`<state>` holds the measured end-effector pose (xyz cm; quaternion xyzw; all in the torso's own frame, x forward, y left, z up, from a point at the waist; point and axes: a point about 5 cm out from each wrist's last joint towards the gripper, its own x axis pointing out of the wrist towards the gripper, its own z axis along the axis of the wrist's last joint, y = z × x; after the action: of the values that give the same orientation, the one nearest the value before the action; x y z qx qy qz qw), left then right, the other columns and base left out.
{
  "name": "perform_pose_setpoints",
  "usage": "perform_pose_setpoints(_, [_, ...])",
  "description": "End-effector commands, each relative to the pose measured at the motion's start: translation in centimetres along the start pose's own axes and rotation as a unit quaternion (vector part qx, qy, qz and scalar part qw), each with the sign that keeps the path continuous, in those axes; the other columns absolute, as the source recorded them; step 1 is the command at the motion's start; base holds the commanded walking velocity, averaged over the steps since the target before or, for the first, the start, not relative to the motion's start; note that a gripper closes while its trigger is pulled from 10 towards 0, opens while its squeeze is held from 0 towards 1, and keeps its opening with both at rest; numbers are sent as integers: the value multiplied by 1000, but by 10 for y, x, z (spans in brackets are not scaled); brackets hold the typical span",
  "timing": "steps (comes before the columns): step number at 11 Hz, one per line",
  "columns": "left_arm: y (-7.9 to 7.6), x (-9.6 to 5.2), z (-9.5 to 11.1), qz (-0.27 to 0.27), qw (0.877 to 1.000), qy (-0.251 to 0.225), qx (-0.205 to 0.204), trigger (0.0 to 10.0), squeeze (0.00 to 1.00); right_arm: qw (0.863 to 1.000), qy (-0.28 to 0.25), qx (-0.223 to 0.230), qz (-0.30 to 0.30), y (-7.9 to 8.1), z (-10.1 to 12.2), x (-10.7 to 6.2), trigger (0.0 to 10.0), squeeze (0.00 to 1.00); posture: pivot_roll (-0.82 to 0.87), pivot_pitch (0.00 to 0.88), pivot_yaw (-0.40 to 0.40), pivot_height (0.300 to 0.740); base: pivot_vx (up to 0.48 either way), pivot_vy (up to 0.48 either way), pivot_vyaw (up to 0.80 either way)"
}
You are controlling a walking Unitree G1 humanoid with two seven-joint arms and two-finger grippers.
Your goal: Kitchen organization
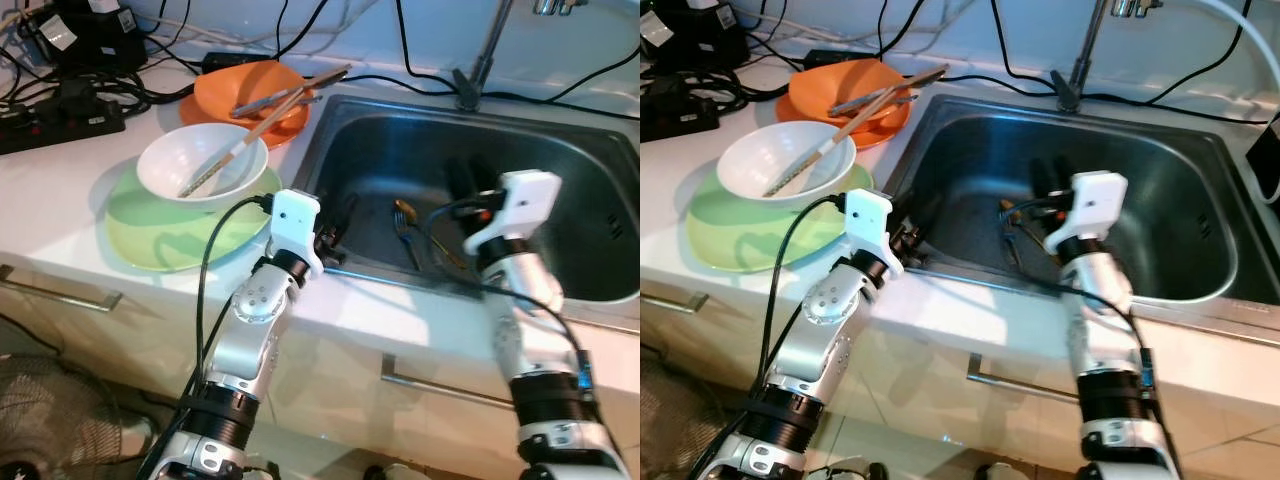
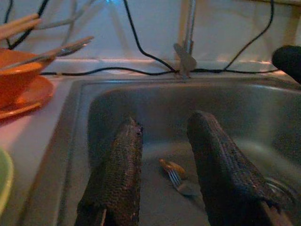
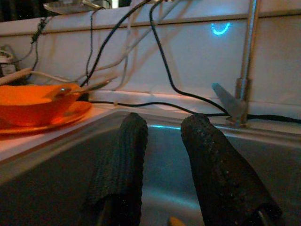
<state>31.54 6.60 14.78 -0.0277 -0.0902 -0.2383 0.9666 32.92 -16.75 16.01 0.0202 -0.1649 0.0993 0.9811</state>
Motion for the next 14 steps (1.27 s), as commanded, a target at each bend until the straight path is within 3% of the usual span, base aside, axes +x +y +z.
perform_pose_setpoints(1, [5, 0, -2, 13, 1000, 7, 9, 10000, 0, 1000, 25, 12, -5, 5, -13, -9, 10000, 0, 40, 74, -6, 740, 0, 0, 0])
perform_pose_setpoints(2, [5, 3, 4, 12, 1000, -3, 28, 10000, 0, 999, 32, 17, -7, 8, -15, -10, 10000, 0, 45, 74, -5, 740, 0, 0, 0])
perform_pose_setpoints(4, [11, 27, 60, -6, 992, -72, 99, 10000, 0, 998, 45, 35, -1, 22, -22, -11, 10000, 0, 64, 72, 1, 740, 0, 0, 0])
perform_pose_setpoints(6, [22, 39, 101, -9, 984, -117, 132, 10000, 0, 998, 47, 45, 2, 27, -24, -11, 10000, 0, 72, 74, 6, 740, 0, 0, 0])
perform_pose_setpoints(8, [51, 47, 134, -8, 977, -113, 181, 10000, 0, 997, 53, 51, 3, 33, -27, -9, 10000, 0, 91, 74, 14, 740, 0, 0, 0])
perform_pose_setpoints(9, [81, 47, 138, 16, 977, -78, 197, 10000, 0, 997, 55, 53, 3, 34, -28, -9, 10000, 0, 95, 71, 18, 740, 0, 0, 0])
perform_pose_setpoints(10, [100, 45, 140, 30, 976, -54, 208, 10000, 0, 997, 57, 54, 3, 34, -29, -9, 10000, 0, 99, 71, 19, 740, 0, 0, 0])
perform_pose_setpoints(11, [129, 42, 141, 29, 976, -3, 216, 10000, 1000, 997, 60, 56, 5, 37, -31, -9, 10000, 0, 105, 70, 24, 740, 0, 0, 0])
perform_pose_setpoints(13, [152, 35, 139, -31, 979, 73, 190, 10000, 1000, 996, 64, 57, 6, 37, -32, -7, 10000, 0, 118, 70, 28, 740, 0, 0, 0])
perform_pose_setpoints(14, [164, 30, 136, -29, 966, 112, 230, 10000, 1000, 996, 62, 60, 7, 38, -32, -7, 10000, 0, 113, 68, 35, 740, 0, 0, 0])
